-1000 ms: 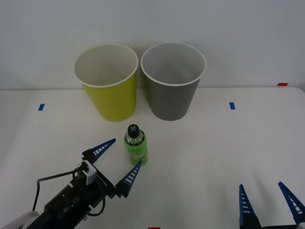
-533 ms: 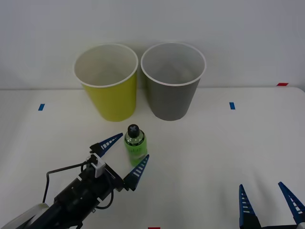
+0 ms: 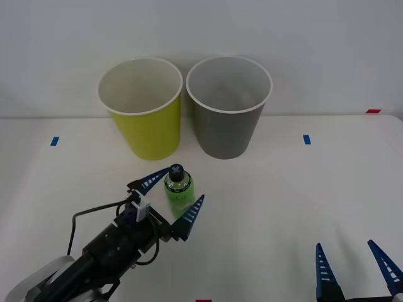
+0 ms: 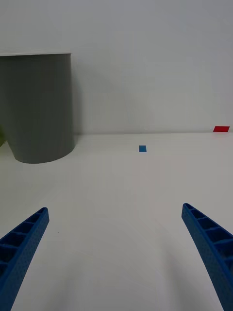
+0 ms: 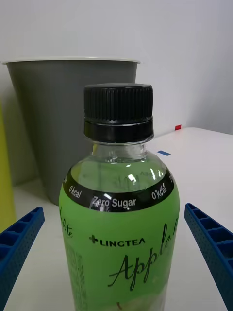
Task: Put cans in the gray bin and PET bottles in the light green bin.
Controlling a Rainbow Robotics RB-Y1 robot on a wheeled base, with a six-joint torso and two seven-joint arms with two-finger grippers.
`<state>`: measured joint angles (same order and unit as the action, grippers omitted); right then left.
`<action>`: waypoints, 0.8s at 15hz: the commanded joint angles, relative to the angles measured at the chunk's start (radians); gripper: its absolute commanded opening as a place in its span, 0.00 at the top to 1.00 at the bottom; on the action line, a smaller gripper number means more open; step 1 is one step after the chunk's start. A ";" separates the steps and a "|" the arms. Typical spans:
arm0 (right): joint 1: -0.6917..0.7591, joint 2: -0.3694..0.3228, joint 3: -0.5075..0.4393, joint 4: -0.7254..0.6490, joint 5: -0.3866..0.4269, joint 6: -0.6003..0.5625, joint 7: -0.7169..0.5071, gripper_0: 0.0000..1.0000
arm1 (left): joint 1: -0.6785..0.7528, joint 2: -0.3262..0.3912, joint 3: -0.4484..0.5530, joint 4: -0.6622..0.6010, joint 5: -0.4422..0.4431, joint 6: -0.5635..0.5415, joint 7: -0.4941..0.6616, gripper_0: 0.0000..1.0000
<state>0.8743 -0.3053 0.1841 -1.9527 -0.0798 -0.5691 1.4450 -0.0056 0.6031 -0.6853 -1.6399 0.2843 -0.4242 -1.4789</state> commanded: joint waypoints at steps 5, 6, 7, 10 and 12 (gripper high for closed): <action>0.000 0.000 0.000 0.000 0.000 0.000 0.000 0.05 | -0.028 -0.020 0.001 0.000 -0.001 0.028 -0.001 0.00; 0.000 0.000 0.000 0.000 0.000 0.000 0.000 0.05 | -0.028 -0.022 -0.002 0.000 -0.001 0.028 -0.001 0.47; 0.000 0.000 0.000 0.000 0.000 0.000 0.000 0.05 | -0.028 -0.022 -0.002 0.000 -0.002 0.028 -0.003 0.93; 0.000 0.000 0.000 0.000 0.000 0.000 0.000 0.05 | -0.027 -0.013 -0.016 0.000 -0.004 0.028 0.000 0.99; 0.000 0.000 0.000 0.000 0.000 0.000 0.000 0.05 | -0.027 -0.009 -0.019 0.000 -0.004 0.028 0.002 1.00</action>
<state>0.8743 -0.3053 0.1841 -1.9527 -0.0798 -0.5691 1.4450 -0.0322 0.5920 -0.7025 -1.6400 0.2811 -0.3958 -1.4780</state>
